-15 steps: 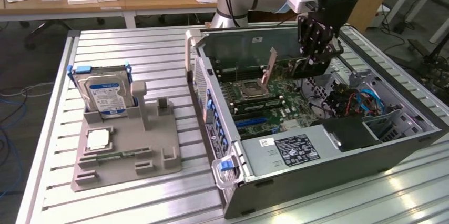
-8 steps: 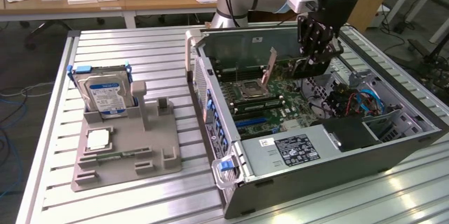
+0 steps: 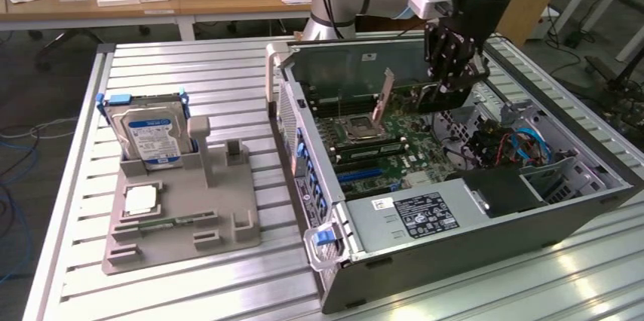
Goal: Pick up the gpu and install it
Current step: 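Insert the gpu into the slot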
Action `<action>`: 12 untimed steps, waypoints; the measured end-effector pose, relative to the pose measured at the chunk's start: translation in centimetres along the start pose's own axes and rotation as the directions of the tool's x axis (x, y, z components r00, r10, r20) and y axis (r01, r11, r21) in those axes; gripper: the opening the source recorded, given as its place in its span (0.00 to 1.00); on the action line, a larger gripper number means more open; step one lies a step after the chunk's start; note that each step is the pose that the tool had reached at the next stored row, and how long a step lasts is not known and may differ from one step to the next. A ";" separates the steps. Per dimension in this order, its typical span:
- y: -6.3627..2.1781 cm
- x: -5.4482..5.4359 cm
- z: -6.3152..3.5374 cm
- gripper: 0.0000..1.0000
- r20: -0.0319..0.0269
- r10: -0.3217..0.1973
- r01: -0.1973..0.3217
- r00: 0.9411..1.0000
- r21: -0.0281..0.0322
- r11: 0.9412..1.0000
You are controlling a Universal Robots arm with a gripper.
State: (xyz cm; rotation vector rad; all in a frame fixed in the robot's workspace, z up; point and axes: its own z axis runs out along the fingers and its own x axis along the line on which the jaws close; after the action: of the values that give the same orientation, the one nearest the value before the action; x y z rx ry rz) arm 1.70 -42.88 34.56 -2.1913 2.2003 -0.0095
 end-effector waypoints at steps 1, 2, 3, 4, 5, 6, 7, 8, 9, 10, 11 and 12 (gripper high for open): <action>0.24 0.0 -0.01 0.27 0.000 0.000 0.000 1.000 0.000 1.000; 0.44 0.0 -0.02 0.27 0.000 0.000 0.000 1.000 0.000 1.000; 0.61 0.0 -0.02 0.27 0.000 0.000 0.000 1.000 0.000 1.000; 0.68 0.0 -0.02 0.27 0.000 0.000 0.000 1.000 0.000 1.000; 0.72 0.0 -0.02 0.27 0.000 0.000 0.000 1.000 0.000 1.000; 0.79 0.0 -0.02 0.27 0.000 0.000 0.000 1.000 0.000 1.000; 0.90 0.0 -0.02 0.27 0.000 0.000 0.000 1.000 0.000 1.000; 1.07 0.0 -0.02 0.27 0.000 0.000 0.000 1.000 0.000 1.000; 1.28 0.0 -0.02 0.27 0.000 0.000 0.000 1.000 0.000 1.000; 1.54 0.0 -0.03 0.27 0.000 0.000 0.000 1.000 0.000 1.000; 1.80 0.0 -0.03 0.27 0.000 0.001 -0.001 1.000 0.000 1.000; 2.06 0.0 -0.04 0.27 0.000 0.001 -0.001 1.000 0.000 1.000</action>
State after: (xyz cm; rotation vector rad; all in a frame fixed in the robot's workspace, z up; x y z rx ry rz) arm -0.36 -42.87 34.54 -2.1903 2.2016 -0.0098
